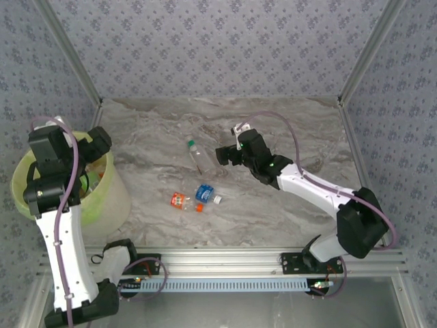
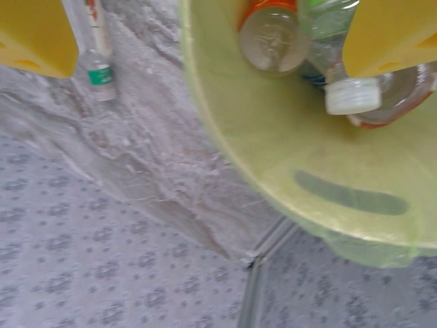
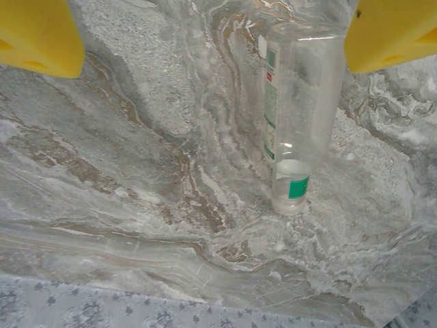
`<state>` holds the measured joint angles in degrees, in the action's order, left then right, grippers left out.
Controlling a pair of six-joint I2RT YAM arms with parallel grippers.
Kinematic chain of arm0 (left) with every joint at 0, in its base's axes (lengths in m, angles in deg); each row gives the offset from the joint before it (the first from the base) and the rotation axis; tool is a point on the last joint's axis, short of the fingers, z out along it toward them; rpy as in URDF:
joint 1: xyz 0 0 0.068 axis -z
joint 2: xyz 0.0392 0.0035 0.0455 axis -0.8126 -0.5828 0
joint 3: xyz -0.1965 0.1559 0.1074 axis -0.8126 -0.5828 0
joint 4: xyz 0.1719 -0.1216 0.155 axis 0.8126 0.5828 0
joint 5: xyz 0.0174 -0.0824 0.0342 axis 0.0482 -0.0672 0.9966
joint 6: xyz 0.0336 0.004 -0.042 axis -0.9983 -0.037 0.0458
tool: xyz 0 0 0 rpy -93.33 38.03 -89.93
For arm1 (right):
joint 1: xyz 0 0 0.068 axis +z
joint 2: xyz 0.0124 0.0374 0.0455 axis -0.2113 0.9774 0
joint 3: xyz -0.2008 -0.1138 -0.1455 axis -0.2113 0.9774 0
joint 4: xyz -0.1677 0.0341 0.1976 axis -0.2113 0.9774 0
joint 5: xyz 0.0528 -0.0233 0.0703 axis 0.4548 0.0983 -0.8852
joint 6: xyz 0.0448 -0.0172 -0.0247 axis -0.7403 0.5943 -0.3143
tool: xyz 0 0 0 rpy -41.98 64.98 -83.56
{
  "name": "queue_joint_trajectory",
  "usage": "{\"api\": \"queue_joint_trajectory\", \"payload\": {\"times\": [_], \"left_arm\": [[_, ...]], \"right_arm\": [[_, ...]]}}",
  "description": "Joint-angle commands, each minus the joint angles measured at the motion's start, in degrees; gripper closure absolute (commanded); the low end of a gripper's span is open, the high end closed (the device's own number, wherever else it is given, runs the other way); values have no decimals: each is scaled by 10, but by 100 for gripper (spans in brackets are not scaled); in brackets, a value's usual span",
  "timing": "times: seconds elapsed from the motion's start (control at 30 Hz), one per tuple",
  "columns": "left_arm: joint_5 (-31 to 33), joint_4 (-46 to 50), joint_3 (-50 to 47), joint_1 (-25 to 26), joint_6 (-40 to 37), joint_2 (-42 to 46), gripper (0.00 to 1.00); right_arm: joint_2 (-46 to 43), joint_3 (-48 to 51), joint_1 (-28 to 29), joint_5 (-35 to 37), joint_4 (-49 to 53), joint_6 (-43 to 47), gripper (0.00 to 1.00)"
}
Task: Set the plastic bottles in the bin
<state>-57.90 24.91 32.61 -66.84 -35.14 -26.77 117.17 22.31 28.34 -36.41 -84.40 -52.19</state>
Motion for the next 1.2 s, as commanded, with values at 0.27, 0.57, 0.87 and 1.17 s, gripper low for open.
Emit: {"api": "queue_joint_trajectory", "payload": {"times": [0.27, 0.57, 0.87, 1.17], "left_arm": [[-292, -214, -99, -4, 115, 47, 1], [-321, -244, -124, -3, 120, 48, 1], [-334, -252, -134, 0, 128, 43, 1], [-245, -247, -104, 139, 123, -11, 1]], "right_arm": [[195, -200, 26, -65, 175, -16, 0], [337, -318, 50, -79, 264, -46, 2], [400, -345, 53, -53, 264, -66, 30], [280, -244, 53, -25, 154, -51, 45]]}}
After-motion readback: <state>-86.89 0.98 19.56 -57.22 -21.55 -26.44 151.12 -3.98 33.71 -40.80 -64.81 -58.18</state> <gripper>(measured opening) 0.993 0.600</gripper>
